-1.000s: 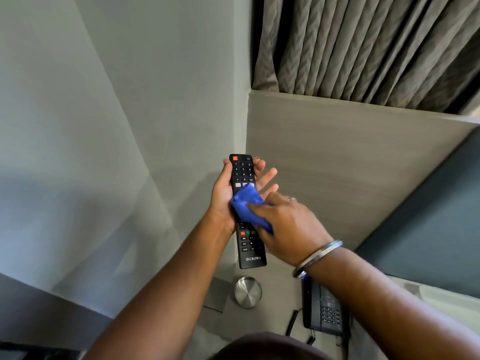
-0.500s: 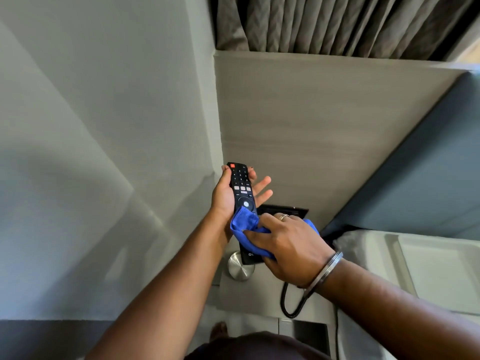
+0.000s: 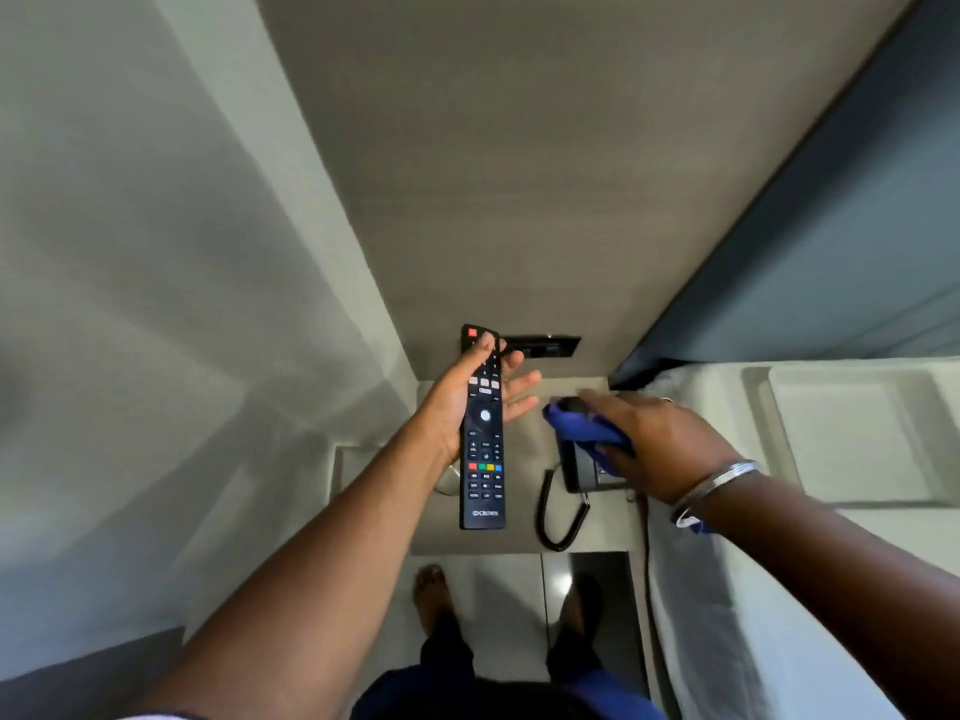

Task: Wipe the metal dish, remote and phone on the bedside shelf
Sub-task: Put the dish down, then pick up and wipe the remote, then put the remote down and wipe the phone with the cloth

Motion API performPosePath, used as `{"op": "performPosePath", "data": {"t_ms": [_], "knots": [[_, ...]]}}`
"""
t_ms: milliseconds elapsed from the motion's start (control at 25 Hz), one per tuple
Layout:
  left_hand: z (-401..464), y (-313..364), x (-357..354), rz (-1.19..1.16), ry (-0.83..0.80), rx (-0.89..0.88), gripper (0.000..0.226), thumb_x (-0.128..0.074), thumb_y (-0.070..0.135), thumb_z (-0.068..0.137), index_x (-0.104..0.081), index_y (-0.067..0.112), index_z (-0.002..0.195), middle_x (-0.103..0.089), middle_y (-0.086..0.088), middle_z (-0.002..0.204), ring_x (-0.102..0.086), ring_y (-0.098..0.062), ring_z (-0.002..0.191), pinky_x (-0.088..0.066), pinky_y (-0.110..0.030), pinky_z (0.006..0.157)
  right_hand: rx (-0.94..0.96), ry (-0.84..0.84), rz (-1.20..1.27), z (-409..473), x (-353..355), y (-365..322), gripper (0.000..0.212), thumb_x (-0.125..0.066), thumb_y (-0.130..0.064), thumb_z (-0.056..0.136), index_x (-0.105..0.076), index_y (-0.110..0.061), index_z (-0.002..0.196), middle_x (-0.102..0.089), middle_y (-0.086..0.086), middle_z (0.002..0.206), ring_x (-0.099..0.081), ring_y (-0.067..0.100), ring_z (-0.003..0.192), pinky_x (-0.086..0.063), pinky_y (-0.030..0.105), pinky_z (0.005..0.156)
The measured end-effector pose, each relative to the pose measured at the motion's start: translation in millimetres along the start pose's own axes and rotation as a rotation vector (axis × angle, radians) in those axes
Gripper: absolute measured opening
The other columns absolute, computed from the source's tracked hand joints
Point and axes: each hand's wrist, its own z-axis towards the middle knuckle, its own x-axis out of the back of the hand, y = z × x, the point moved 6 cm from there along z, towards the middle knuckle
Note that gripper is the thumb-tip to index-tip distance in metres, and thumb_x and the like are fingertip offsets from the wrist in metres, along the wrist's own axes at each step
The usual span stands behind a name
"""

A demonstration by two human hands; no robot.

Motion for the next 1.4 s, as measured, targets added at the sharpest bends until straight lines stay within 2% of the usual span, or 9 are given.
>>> {"op": "performPosePath", "data": {"t_ms": [120,200,360,640,760,880,1080,1240,1400], "knots": [[60.7,-48.1,43.0,0.098,0.119,0.045,0.028,-0.058,0.027,0.094,-0.059,0.007,0.115,-0.072,-0.014,0.112,-0.071,-0.031,0.102,-0.06,-0.042,0.075,-0.566,0.131,0.539,-15.6,-50.7,104.7,0.03,-0.069,-0.031,0.082,-0.06,-0.018,0.107,-0.064,0.001,0.087,-0.059,0.025,0.078,-0.043,0.026,0.067],[107.4,-88.5,79.6,0.211,0.272,0.029,0.029,-0.059,0.025,0.095,-0.061,0.004,0.115,-0.071,-0.013,0.099,-0.071,-0.025,0.079,-0.061,-0.038,0.063,-0.876,0.179,0.797,-30.6,-104.1,162.6,0.023,-0.069,-0.037,0.082,-0.063,-0.015,0.08,-0.066,0.001,0.07,-0.058,0.024,0.066,-0.041,0.025,0.055],[194.0,-152.6,149.5,0.744,0.574,-0.124,0.021,-0.063,0.027,0.094,-0.063,0.008,0.085,-0.06,-0.009,0.071,-0.062,-0.029,0.066,-0.059,-0.045,0.064,-1.132,0.163,0.977,-34.2,-203.6,231.3,0.03,-0.054,-0.041,0.091,-0.064,-0.014,0.083,-0.067,0.003,0.071,-0.061,0.021,0.067,-0.044,0.03,0.06],[276.3,-201.1,215.8,1.339,0.836,-0.33,0.039,-0.05,0.045,0.095,-0.057,0.007,0.102,-0.07,-0.016,0.089,-0.066,-0.037,0.079,-0.046,-0.035,0.07,-0.842,0.442,0.643,50.6,-277.3,291.6,0.015,-0.05,-0.014,0.095,-0.056,-0.008,0.082,-0.057,0.011,0.069,-0.047,0.022,0.061,-0.033,0.027,0.059],[277.2,-196.0,224.1,1.546,0.972,-0.327,0.045,-0.046,0.054,0.091,-0.059,0.011,0.1,-0.068,-0.016,0.089,-0.063,-0.038,0.079,-0.047,-0.041,0.072,-0.704,0.267,0.538,104.4,-315.0,287.6,0.033,-0.048,-0.01,0.094,-0.051,-0.004,0.126,-0.062,0.025,0.114,-0.06,0.034,0.096,-0.047,0.036,0.086],[268.3,-185.5,222.7,1.6,1.111,-0.446,0.052,-0.062,0.05,0.083,-0.056,0.01,0.116,-0.062,-0.021,0.11,-0.057,-0.039,0.099,-0.045,-0.046,0.085,-0.525,-0.002,0.364,120.9,-363.4,273.5,0.056,-0.044,-0.034,0.095,-0.029,-0.013,0.145,-0.016,0.02,0.156,-0.019,0.037,0.141,-0.023,0.044,0.114],[320.4,-212.2,118.7,1.604,0.482,-0.714,0.035,-0.056,0.036,0.091,-0.062,0.014,0.118,-0.066,-0.01,0.11,-0.057,-0.027,0.103,-0.041,-0.039,0.089,-0.342,0.089,0.015,95.4,-383.9,278.0,0.054,-0.037,-0.05,0.09,-0.038,-0.031,0.14,-0.024,0.016,0.155,-0.026,0.042,0.137,-0.032,0.054,0.108],[344.0,-228.7,101.9,1.666,0.407,-0.607,0.046,-0.035,0.038,0.098,-0.071,0.009,0.099,-0.071,-0.011,0.101,-0.062,-0.03,0.095,-0.043,-0.038,0.086,-0.308,0.112,-0.041,115.3,-388.4,286.7,0.064,-0.041,-0.053,0.087,-0.027,-0.029,0.145,-0.021,0.023,0.154,-0.02,0.047,0.138,-0.024,0.055,0.112],[345.9,-231.3,107.2,1.698,0.36,-0.601,0.06,-0.024,0.044,0.097,-0.067,0.006,0.079,-0.068,-0.015,0.083,-0.06,-0.031,0.078,-0.045,-0.038,0.074,-0.302,-0.04,-0.183,178.0,-396.6,287.4,0.062,-0.011,-0.048,0.093,-0.007,-0.022,0.149,-0.007,0.02,0.158,0.0,0.046,0.142,-0.012,0.058,0.115]]}}
